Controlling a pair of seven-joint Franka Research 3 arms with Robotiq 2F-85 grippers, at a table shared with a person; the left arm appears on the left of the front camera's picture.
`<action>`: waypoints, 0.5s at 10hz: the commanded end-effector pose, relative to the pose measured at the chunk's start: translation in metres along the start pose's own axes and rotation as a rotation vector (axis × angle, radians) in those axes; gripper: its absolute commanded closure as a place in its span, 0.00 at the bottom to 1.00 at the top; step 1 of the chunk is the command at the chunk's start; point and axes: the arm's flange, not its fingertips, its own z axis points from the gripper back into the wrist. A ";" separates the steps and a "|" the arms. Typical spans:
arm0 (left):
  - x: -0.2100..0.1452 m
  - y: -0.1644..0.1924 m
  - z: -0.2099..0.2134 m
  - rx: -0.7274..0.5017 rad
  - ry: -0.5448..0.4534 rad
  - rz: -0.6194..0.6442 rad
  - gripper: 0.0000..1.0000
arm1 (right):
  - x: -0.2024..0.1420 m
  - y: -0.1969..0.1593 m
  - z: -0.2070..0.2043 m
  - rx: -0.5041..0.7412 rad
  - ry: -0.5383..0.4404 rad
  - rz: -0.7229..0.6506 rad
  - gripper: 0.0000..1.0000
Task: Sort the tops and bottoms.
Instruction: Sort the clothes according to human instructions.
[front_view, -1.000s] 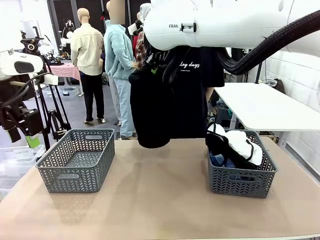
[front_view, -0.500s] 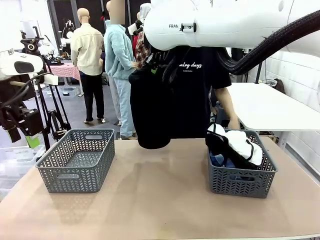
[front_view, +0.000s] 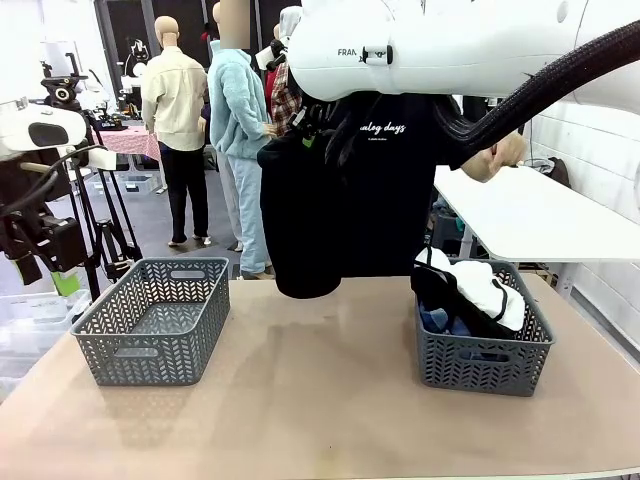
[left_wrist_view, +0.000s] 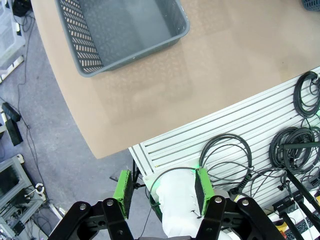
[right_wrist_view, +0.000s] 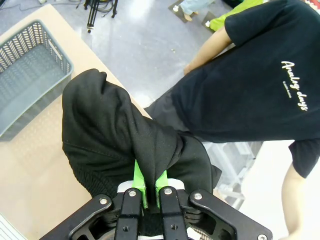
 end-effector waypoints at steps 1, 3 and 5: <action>-0.002 0.001 0.000 0.007 0.000 -0.010 0.34 | 0.004 -0.003 0.002 -0.010 -0.019 0.012 1.00; -0.002 0.001 0.000 0.007 0.000 -0.010 0.34 | 0.004 -0.003 0.002 -0.010 -0.019 0.012 1.00; -0.002 0.001 0.000 0.007 0.000 -0.010 0.34 | 0.004 -0.003 0.002 -0.010 -0.019 0.012 1.00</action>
